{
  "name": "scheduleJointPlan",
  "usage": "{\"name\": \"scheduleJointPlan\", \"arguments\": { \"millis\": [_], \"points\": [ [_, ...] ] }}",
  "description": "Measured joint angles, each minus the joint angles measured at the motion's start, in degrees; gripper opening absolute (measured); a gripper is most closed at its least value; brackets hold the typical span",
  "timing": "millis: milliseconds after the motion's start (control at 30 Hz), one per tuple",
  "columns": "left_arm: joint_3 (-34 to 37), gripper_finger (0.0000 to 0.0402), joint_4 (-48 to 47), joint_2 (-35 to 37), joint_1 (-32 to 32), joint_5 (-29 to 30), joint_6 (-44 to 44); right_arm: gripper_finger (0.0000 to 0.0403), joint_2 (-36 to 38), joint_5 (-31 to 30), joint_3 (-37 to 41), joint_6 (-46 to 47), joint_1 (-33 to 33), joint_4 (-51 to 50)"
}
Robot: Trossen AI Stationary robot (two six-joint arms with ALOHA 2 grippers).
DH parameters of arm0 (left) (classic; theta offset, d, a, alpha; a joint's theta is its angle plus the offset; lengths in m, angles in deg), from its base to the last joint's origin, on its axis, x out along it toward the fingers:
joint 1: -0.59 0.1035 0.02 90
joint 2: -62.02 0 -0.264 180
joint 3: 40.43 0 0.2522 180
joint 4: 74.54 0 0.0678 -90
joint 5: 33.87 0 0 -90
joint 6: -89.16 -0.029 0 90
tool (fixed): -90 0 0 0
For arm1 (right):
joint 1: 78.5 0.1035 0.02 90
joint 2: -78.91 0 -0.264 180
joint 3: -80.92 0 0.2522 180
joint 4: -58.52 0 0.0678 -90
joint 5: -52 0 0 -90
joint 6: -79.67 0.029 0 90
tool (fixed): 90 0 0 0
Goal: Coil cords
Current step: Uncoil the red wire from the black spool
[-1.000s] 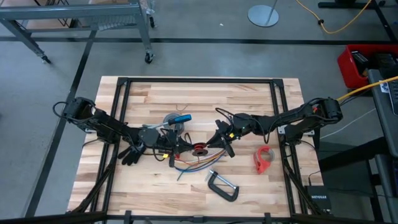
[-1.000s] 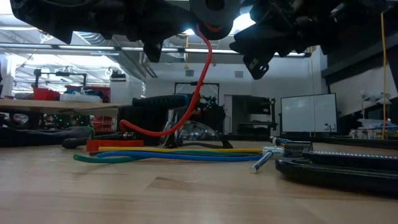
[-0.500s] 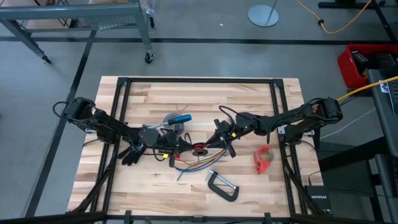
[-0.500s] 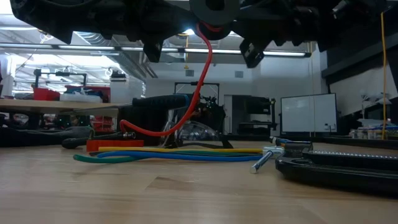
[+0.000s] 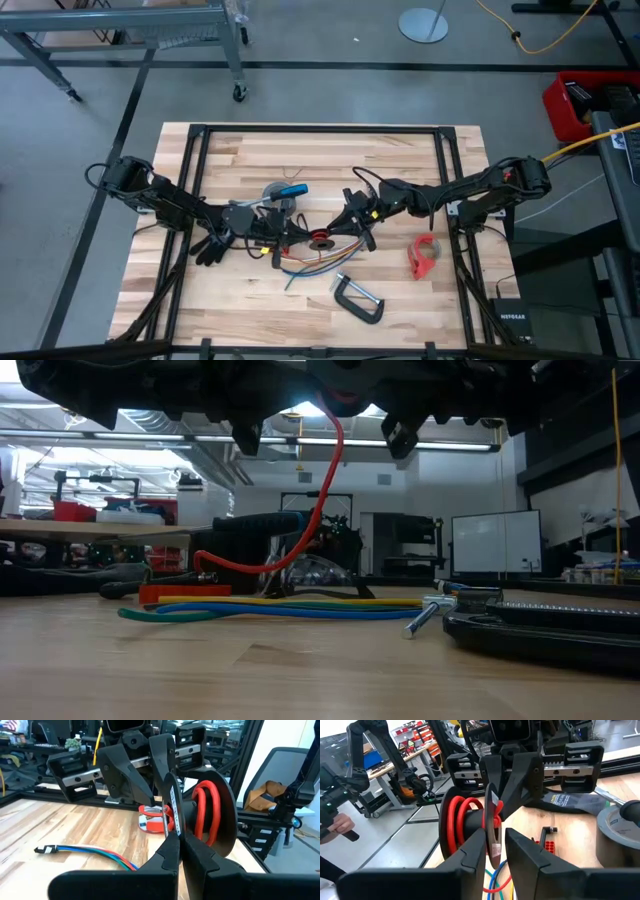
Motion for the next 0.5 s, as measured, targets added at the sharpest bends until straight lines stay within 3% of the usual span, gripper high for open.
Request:
{"name": "scheduleJointPlan", "arguments": {
  "millis": [300,500],
  "points": [
    [-0.02,0.0,1.82,0.0,0.0,0.0,-0.77,0.0072,0.0,2.49,0.0,0.02,0.0,-0.09],
    [-0.02,0.0,2.77,0.0,0.04,-0.06,-1.73,0.003,0.0,2.99,-0.02,0.01,0.0,-0.07]
  ]
}}
